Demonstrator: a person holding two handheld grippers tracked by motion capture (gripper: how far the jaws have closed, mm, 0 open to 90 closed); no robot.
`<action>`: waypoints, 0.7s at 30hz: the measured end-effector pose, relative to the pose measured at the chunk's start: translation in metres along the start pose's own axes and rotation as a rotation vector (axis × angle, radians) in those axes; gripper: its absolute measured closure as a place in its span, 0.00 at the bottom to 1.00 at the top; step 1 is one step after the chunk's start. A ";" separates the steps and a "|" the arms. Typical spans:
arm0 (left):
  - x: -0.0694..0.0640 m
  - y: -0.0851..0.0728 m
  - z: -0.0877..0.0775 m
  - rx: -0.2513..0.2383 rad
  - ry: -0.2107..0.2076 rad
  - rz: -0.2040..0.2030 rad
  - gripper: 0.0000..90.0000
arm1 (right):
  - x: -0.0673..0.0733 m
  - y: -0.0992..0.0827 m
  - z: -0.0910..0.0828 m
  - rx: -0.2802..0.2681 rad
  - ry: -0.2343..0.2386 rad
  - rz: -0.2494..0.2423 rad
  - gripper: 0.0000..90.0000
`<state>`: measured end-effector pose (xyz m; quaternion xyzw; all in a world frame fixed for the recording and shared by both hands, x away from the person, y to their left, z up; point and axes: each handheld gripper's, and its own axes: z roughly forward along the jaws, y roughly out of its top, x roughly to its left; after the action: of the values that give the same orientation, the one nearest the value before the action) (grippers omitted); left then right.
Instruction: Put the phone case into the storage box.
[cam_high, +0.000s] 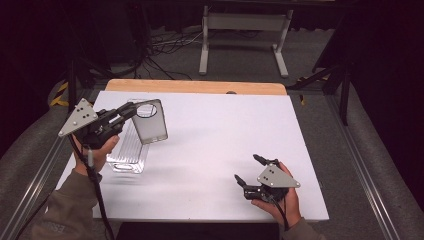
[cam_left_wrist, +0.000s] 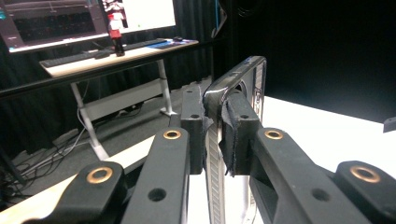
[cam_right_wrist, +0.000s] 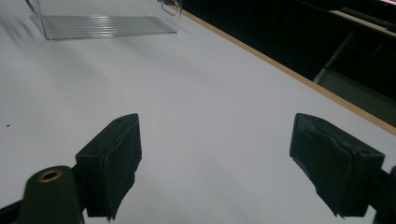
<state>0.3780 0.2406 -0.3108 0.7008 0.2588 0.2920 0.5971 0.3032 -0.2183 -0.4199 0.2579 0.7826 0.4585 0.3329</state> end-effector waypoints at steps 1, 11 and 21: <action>0.001 0.000 -0.001 -0.008 0.004 -0.006 0.89 | 0.000 0.000 0.000 0.000 0.001 0.001 0.20; 0.009 -0.001 -0.007 -0.018 0.041 -0.017 0.89 | 0.000 0.000 0.000 0.003 0.002 0.000 0.20; 0.016 -0.003 -0.011 -0.023 0.081 -0.016 0.89 | 0.000 0.001 -0.001 -0.005 -0.001 -0.004 0.20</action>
<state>0.3812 0.2597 -0.3106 0.6792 0.2851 0.3185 0.5966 0.3023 -0.2180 -0.4185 0.2556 0.7818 0.4595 0.3350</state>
